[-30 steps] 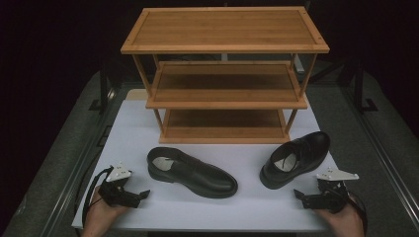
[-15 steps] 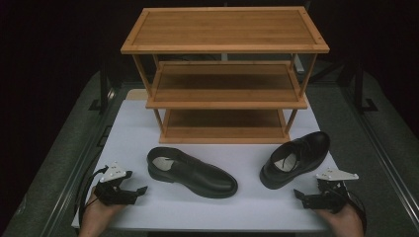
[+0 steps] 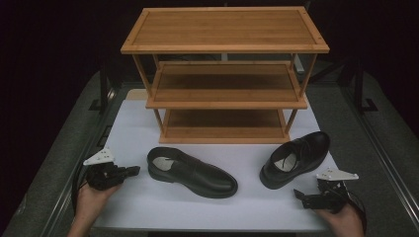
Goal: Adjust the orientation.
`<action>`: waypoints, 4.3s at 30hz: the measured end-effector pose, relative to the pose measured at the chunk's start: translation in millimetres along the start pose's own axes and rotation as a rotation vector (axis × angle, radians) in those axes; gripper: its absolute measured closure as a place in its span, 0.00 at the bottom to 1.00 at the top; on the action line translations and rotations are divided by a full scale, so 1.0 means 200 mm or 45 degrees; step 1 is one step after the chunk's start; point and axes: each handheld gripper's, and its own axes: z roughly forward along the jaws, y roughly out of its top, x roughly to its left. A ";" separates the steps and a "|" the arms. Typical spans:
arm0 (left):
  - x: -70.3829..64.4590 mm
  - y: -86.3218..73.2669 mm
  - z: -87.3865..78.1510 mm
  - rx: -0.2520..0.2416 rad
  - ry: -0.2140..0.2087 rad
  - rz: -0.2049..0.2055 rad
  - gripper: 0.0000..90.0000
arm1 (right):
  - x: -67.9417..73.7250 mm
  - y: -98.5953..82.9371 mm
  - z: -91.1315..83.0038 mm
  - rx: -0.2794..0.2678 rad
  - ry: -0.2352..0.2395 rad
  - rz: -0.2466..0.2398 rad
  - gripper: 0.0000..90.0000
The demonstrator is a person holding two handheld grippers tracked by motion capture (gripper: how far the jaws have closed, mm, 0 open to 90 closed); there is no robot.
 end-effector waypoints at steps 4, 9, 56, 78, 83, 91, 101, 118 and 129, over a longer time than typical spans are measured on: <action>0.03 0.06 0.02 -0.010 0.013 0.016 1.00 | 0.00 0.00 0.00 0.000 0.000 0.001 0.03; 0.11 0.14 0.09 -0.037 0.032 0.020 1.00 | 0.00 0.00 0.00 -0.001 0.001 0.000 0.03; 0.21 0.17 0.39 0.046 -0.085 0.041 1.00 | 0.80 0.34 0.22 -0.079 0.708 -0.461 1.00; 0.13 0.07 0.27 0.062 -0.145 0.023 1.00 | 0.72 0.39 0.29 -0.051 0.532 -0.321 1.00; 0.10 0.04 0.24 0.059 -0.176 0.013 1.00 | 0.73 0.42 0.33 -0.071 0.481 -0.308 1.00; 0.04 0.01 0.21 0.076 -0.213 0.046 1.00 | 0.76 0.48 0.41 -0.088 0.434 -0.265 1.00; -0.03 0.00 0.22 0.099 -0.271 0.082 1.00 | 0.74 0.52 0.46 -0.110 0.375 -0.203 1.00; -0.20 0.03 0.31 0.129 -0.454 0.172 1.00 | 0.73 0.61 0.58 -0.170 0.330 -0.141 1.00; -0.32 0.06 0.38 0.149 -0.551 0.225 1.00 | 0.77 0.62 0.60 -0.164 0.341 -0.176 1.00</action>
